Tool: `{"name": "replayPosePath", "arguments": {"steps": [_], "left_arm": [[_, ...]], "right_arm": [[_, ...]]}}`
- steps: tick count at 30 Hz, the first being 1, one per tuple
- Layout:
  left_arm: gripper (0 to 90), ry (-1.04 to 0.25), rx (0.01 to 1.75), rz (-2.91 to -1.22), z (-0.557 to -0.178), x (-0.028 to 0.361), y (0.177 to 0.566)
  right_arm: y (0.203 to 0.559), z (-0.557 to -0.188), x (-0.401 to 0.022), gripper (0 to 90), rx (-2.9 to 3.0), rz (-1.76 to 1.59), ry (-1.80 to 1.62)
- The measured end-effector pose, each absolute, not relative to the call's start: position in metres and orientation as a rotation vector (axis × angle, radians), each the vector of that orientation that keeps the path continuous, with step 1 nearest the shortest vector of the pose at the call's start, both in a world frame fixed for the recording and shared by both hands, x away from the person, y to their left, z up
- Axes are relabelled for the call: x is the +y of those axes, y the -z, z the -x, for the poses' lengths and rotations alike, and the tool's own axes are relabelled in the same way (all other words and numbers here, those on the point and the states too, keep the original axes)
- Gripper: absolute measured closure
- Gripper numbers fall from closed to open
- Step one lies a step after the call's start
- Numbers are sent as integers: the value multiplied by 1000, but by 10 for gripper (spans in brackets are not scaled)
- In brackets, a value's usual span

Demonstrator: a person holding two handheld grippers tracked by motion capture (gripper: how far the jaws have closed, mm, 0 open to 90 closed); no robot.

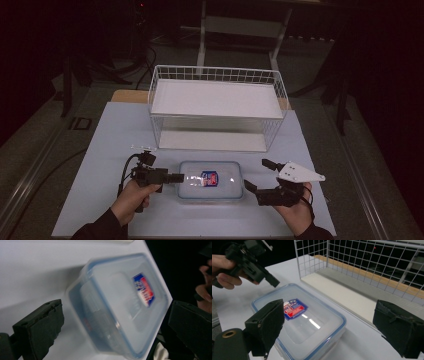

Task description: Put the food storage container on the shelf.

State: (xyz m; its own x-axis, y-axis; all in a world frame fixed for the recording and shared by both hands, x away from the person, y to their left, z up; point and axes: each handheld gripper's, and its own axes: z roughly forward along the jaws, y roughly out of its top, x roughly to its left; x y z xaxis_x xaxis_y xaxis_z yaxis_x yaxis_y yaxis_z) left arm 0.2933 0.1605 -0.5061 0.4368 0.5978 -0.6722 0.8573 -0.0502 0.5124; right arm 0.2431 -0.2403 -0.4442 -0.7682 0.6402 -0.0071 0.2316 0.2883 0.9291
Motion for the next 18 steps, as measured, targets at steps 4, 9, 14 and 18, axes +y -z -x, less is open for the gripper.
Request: {"name": "replayPosePath", "arguments": {"steps": [4,9,14,18], "left_arm": [[66,428,1315,-1704,-300,163,519],[175,517,1360,-1664,-304,165,529],[347,603,1342,-1627,-306,166,535],[439,662,1288,-1646,-304,167,538]], "right_arm": [[450,-244,-239,102,2224,-807,-1486],[454,-246,-240,103,2243,-835,-1484],[457,-247,-240,120,2270,-852,-1480],[461,-250,-243,133,2288,-884,-1478]]}}
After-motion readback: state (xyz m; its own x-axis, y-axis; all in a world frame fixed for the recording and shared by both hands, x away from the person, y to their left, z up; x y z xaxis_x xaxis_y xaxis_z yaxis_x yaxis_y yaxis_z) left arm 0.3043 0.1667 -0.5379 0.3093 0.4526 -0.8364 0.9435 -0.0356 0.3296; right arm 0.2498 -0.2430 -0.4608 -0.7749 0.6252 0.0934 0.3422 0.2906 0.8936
